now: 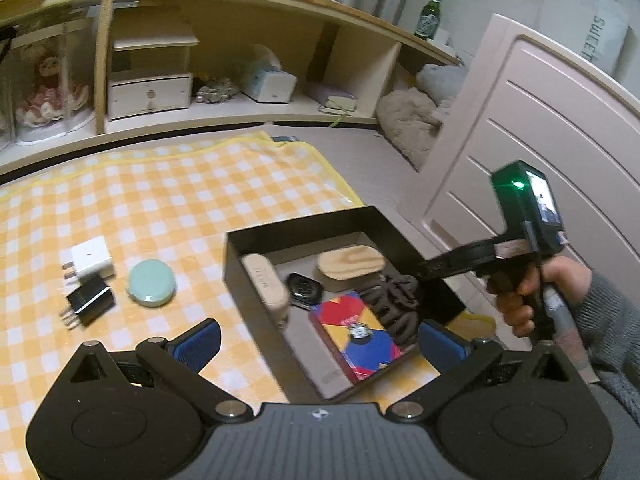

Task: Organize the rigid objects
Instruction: 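Move the left tool back over the cloth to the black charger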

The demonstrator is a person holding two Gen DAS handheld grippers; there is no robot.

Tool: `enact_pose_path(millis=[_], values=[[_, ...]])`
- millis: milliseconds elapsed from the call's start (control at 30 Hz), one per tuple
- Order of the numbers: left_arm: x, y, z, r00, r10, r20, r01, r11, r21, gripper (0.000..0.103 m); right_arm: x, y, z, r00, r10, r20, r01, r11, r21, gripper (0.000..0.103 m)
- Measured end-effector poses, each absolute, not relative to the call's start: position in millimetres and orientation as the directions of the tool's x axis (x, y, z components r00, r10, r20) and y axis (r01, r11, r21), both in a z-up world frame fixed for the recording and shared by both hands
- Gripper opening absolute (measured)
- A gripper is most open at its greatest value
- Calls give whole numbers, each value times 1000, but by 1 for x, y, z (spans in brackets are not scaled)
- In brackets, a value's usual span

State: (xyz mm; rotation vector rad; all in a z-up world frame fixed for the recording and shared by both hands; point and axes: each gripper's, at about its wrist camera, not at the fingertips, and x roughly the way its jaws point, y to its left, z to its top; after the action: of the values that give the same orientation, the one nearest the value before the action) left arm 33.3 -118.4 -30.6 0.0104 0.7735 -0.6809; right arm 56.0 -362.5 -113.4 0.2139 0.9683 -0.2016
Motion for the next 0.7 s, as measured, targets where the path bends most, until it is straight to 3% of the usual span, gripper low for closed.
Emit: enact_pose_path(millis=[167, 467, 700], values=[[52, -99, -39, 564, -505, -653, 496, 840, -221, 103, 56, -362, -113, 551, -74, -831, 264, 960, 89, 7], [98, -56, -55, 677, -317, -664, 195, 947, -254, 103, 56, -363, -113, 549, -77, -833, 261, 962, 83, 8], [132, -47, -80, 738, -96, -668, 4, 990, -138, 103, 56, -363, -113, 548, -78, -833, 259, 962, 81, 8]])
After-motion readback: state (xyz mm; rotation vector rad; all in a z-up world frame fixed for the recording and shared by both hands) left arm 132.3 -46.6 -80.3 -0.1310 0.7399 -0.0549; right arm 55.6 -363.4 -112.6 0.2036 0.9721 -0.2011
